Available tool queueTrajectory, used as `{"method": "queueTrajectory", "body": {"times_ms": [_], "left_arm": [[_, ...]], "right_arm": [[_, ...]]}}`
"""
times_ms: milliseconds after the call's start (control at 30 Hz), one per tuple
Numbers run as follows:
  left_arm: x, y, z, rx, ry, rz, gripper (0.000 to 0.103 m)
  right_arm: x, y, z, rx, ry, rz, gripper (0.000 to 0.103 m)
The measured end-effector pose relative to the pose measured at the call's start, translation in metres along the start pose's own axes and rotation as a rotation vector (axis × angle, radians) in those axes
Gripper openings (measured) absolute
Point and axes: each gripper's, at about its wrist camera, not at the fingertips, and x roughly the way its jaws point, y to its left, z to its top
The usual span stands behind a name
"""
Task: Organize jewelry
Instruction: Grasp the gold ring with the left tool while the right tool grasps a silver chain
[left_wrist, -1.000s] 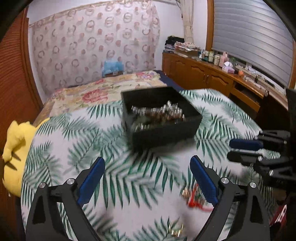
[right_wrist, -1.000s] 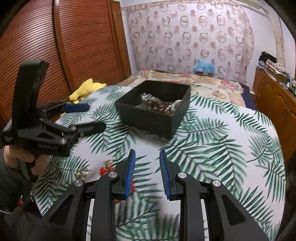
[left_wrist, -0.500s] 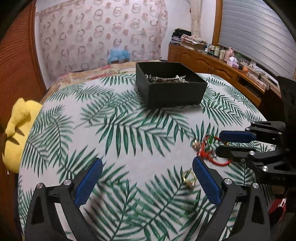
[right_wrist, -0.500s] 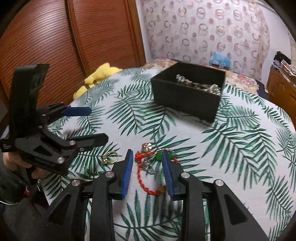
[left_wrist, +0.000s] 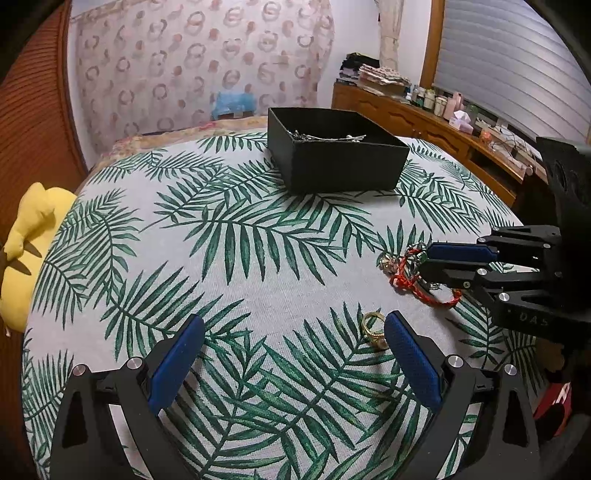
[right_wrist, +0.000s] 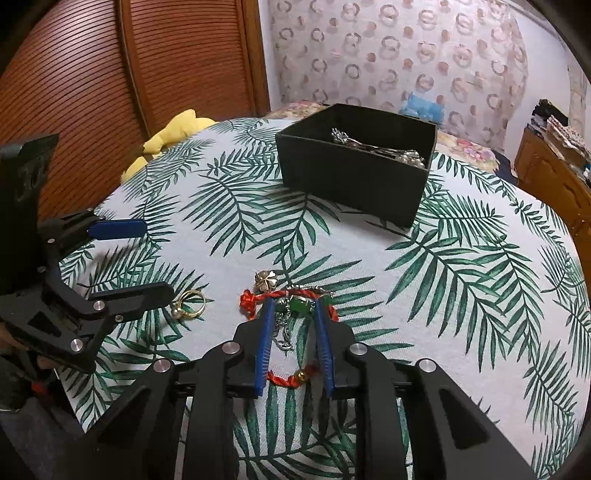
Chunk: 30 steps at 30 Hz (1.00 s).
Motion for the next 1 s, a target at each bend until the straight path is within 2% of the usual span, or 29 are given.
{"method": "queueTrajectory", "body": {"times_ms": [167, 267, 367, 400, 567, 700, 900, 933, 967, 1000], "left_arm": [[0.002, 0.000, -0.001, 0.001, 0.008, 0.006, 0.094], [0.003, -0.001, -0.001, 0.003, 0.011, 0.008, 0.094], [0.004, 0.000, -0.001, 0.003, 0.011, 0.008, 0.094], [0.004, 0.000, -0.001, 0.002, 0.011, 0.007, 0.094], [0.001, -0.004, -0.001, 0.010, 0.001, 0.013, 0.094], [-0.005, -0.012, -0.002, 0.014, -0.009, -0.023, 0.094], [-0.007, -0.029, 0.000, 0.078, -0.016, -0.038, 0.094], [-0.006, -0.032, 0.000, 0.087, -0.018, -0.039, 0.088], [-0.005, -0.035, 0.000, 0.102, -0.012, -0.039, 0.077], [-0.003, -0.037, 0.000, 0.111, -0.003, -0.039, 0.074]], "right_arm": [[0.005, 0.006, -0.001, -0.021, 0.017, 0.005, 0.025], [0.006, 0.012, -0.001, -0.052, 0.018, -0.021, 0.024], [0.006, 0.016, -0.003, -0.088, 0.014, -0.054, 0.010], [0.005, 0.016, -0.003, -0.094, 0.013, -0.054, 0.009], [-0.006, 0.010, -0.004, -0.084, -0.019, -0.049, 0.009], [-0.020, 0.004, -0.001, -0.072, -0.054, -0.050, 0.009], [-0.040, -0.004, 0.004, -0.059, -0.101, -0.060, 0.009], [-0.042, -0.005, 0.005, -0.057, -0.107, -0.057, 0.009], [-0.045, -0.006, 0.005, -0.056, -0.112, -0.057, 0.009], [-0.047, -0.006, 0.006, -0.056, -0.117, -0.057, 0.009]]}}
